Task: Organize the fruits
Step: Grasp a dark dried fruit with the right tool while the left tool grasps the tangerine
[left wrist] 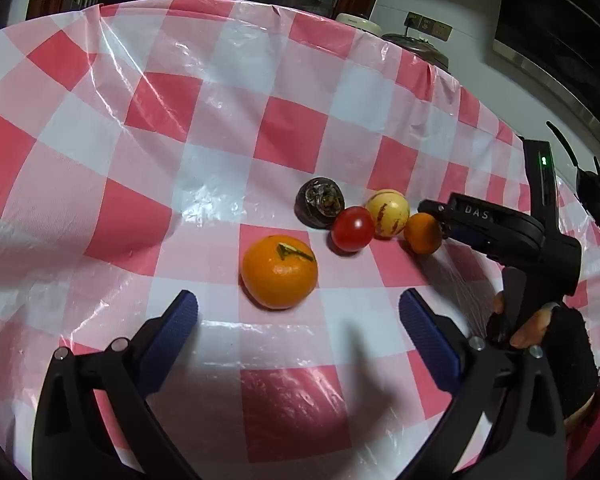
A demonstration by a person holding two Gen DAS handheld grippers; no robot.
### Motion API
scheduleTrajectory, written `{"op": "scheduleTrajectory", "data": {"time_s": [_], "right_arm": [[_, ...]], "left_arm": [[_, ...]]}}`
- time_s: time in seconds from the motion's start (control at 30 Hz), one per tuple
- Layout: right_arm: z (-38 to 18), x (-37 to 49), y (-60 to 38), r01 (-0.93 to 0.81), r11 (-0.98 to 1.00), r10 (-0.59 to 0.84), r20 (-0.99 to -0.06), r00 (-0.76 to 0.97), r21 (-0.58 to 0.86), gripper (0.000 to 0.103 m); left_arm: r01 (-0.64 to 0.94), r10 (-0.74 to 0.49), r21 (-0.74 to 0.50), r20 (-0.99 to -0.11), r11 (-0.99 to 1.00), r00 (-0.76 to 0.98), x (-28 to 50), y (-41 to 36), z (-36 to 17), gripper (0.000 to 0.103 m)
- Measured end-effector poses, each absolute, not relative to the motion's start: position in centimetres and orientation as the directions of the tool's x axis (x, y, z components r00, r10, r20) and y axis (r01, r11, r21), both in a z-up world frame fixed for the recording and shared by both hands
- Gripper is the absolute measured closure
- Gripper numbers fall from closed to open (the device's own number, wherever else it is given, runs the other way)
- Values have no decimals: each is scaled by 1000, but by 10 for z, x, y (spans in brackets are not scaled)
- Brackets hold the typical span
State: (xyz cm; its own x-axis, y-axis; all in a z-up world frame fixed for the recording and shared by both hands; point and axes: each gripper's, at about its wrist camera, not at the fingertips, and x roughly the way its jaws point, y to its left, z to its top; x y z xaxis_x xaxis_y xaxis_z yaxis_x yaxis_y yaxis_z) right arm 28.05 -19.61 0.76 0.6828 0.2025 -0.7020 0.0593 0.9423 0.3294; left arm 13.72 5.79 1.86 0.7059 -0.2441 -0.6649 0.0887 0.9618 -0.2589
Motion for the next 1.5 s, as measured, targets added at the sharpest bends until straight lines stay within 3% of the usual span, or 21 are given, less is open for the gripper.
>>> {"op": "scheduleTrajectory", "data": {"time_s": [0.07,0.1,0.17,0.57,0.67,0.9,1.2,1.23,1.27,1.3,1.33,1.5], "right_arm": [[6,284,-196,82,945,182,-715,675,317,47],[5,285,-197,90,943,180,-719,671,320,56],[4,284,-199,90,941,189,-724,663,328,63],[11,286,-175,51,978,123,-752,648,204,64],[13,277,-181,51,968,149,-725,673,246,65],[15,220,-225,70,868,288,-613,736,492,65],[29,138,-197,-9,906,279,-582,764,422,65],[29,137,-198,-5,905,277,-580,766,425,65],[28,137,-202,-1,902,277,-579,767,431,65],[28,137,-202,-2,898,286,-581,762,440,65],[27,138,-201,-3,897,288,-582,761,442,65],[25,146,-201,-22,889,317,-581,750,456,65]], "left_arm": [[86,-243,-260,-666,962,705,137,58,18,2],[86,-243,-260,-666,962,706,136,58,18,2],[83,-241,-260,-666,962,706,136,58,18,2],[82,-263,-291,-665,953,698,140,64,15,2],[74,-270,-308,-663,948,698,142,68,14,2],[51,-264,-318,-678,947,686,149,70,13,2],[16,-194,-239,-750,971,633,174,59,6,2],[10,-181,-223,-762,975,622,177,57,4,8],[19,-170,-204,-759,979,628,178,55,4,25],[16,-138,-165,-765,986,629,178,51,4,35],[19,-126,-147,-766,989,630,178,49,4,54],[44,-186,-208,-738,977,649,173,56,6,57]]}}
